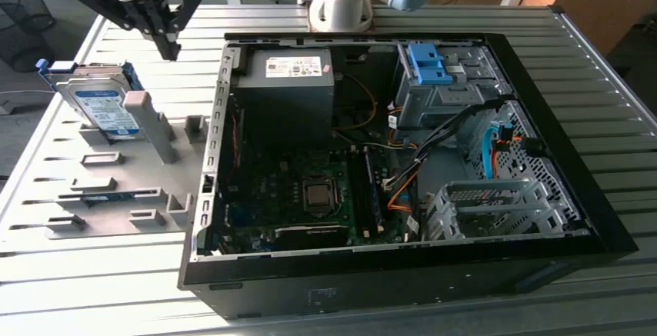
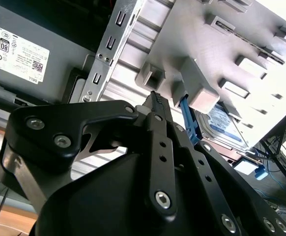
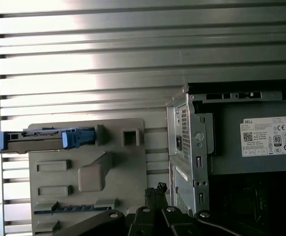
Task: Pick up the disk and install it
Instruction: 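Reach for the disk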
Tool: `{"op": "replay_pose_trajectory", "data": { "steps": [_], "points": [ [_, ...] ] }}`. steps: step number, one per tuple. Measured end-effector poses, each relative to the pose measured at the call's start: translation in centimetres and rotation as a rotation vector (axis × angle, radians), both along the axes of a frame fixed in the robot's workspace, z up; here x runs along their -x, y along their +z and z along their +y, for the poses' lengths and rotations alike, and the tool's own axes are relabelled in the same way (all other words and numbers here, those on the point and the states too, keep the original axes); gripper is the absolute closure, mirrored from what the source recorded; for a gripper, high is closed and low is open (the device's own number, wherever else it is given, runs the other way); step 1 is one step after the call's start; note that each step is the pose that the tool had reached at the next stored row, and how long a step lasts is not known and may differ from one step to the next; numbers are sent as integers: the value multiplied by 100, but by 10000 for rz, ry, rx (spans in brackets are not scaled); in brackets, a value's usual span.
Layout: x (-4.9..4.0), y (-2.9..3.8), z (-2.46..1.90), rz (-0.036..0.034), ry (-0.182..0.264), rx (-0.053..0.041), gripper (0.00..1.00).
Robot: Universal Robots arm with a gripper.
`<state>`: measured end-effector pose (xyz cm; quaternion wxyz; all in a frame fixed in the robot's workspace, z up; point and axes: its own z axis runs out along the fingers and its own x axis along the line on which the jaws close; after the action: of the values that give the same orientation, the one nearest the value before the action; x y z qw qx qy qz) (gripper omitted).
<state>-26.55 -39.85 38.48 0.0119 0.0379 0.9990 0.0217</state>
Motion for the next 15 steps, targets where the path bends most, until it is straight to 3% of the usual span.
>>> {"op": "replay_pose_trajectory", "data": {
  "steps": [15],
  "points": [
    [155,-14,3,0,2,0,89]
  ]
}}
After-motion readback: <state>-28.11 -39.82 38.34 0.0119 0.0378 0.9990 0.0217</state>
